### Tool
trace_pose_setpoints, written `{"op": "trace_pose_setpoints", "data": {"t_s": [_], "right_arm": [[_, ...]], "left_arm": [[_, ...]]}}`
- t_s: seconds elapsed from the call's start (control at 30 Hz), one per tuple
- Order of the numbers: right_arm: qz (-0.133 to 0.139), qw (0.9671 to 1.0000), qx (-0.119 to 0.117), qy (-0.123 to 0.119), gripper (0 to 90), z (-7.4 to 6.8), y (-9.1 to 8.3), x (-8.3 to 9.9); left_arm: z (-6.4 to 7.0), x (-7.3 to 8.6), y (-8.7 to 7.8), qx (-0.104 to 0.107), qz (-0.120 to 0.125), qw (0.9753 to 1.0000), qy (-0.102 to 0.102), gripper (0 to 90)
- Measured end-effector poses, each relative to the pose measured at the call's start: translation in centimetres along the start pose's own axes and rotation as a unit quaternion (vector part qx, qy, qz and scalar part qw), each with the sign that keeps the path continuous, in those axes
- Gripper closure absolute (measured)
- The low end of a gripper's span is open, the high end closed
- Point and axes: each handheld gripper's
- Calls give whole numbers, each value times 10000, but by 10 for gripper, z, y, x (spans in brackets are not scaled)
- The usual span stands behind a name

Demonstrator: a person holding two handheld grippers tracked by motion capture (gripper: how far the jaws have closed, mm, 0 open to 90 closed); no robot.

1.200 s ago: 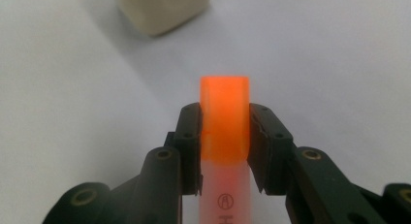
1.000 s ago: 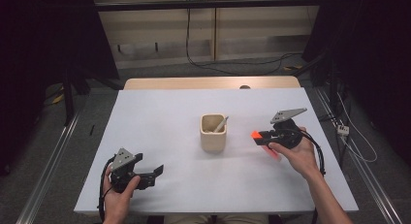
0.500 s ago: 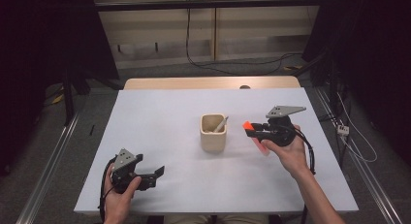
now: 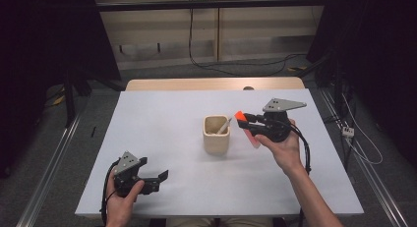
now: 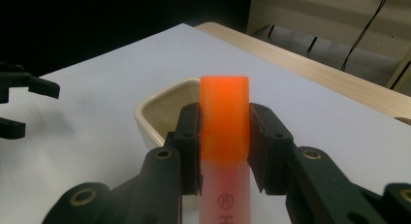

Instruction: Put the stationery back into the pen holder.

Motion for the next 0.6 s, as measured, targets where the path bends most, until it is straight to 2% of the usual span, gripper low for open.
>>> {"op": "trace_pose_setpoints", "data": {"t_s": [0.17,0.27,0.4,0.6], "right_arm": [[191,9998,-52,102,677,-1,4,-7],[289,9996,-60,36,677,-5,5,-14],[513,9986,-70,113,677,-8,9,-21],[580,9981,-88,175,677,-13,19,-25]], "left_arm": [[0,0,0,-1,-5,10000,12,68],[0,0,1,-33,-33,10000,4,68],[0,0,1,-19,-32,10000,-5,68],[0,0,1,-12,-35,10000,-25,68]]}}
Point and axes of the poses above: each handheld gripper's, and its own axes: y roughly forward along the jaws, x roughly out of its underside, z roughly to its right, and after that the axes turned 14 degrees about x, right-handed
